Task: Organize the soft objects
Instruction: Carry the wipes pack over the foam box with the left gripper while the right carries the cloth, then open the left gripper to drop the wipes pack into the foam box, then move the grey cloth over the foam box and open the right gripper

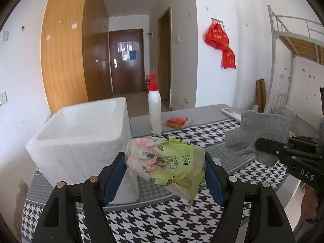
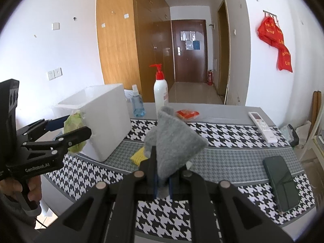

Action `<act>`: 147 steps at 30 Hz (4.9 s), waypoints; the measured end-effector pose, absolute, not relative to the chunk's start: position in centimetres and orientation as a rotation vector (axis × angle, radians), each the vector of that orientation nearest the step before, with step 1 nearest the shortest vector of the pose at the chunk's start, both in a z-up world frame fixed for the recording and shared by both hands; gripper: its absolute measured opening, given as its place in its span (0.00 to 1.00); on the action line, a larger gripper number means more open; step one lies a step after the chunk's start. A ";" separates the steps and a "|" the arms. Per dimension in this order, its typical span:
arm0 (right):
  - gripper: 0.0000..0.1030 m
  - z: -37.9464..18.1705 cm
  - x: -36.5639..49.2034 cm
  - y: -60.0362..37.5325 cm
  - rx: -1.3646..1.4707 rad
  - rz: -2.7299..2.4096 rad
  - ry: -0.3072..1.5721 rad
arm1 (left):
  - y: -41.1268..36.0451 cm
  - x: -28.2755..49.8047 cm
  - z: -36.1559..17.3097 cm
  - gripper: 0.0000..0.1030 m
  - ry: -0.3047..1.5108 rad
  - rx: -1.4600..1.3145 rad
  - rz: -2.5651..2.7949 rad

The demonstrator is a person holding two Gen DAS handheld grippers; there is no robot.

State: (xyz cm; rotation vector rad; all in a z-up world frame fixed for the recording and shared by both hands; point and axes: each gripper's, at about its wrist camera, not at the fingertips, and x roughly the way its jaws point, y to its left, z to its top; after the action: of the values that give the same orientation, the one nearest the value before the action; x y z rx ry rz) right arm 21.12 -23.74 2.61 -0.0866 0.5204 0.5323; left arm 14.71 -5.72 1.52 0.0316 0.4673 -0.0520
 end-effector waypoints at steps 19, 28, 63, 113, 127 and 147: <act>0.10 4.9 21.7 -23.0 -0.096 0.562 0.448 | -5.1 15.2 3.9 0.72 0.417 0.035 -0.037; 0.10 6.0 21.6 -22.4 -0.102 0.586 0.412 | -4.2 14.7 4.5 0.72 0.399 0.020 -0.041; 0.10 7.7 23.8 -16.1 -0.105 0.747 0.380 | 1.8 15.6 6.8 0.72 0.349 -0.022 0.157; 0.10 7.3 26.8 -9.4 -0.171 0.735 0.456 | 6.5 21.0 4.8 0.99 0.439 -0.057 0.234; 0.10 7.5 26.5 -7.4 -0.210 0.765 0.445 | 8.1 18.4 6.0 0.99 0.389 -0.068 0.278; 0.10 7.2 27.5 -5.2 -0.233 0.820 0.468 | 9.9 16.0 5.7 0.99 0.364 -0.077 0.332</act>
State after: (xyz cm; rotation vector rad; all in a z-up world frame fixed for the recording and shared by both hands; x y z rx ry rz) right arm 27.52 -5.25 7.20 -0.2332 0.4680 0.8195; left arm 16.00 9.93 5.72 -0.0769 0.3641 0.3324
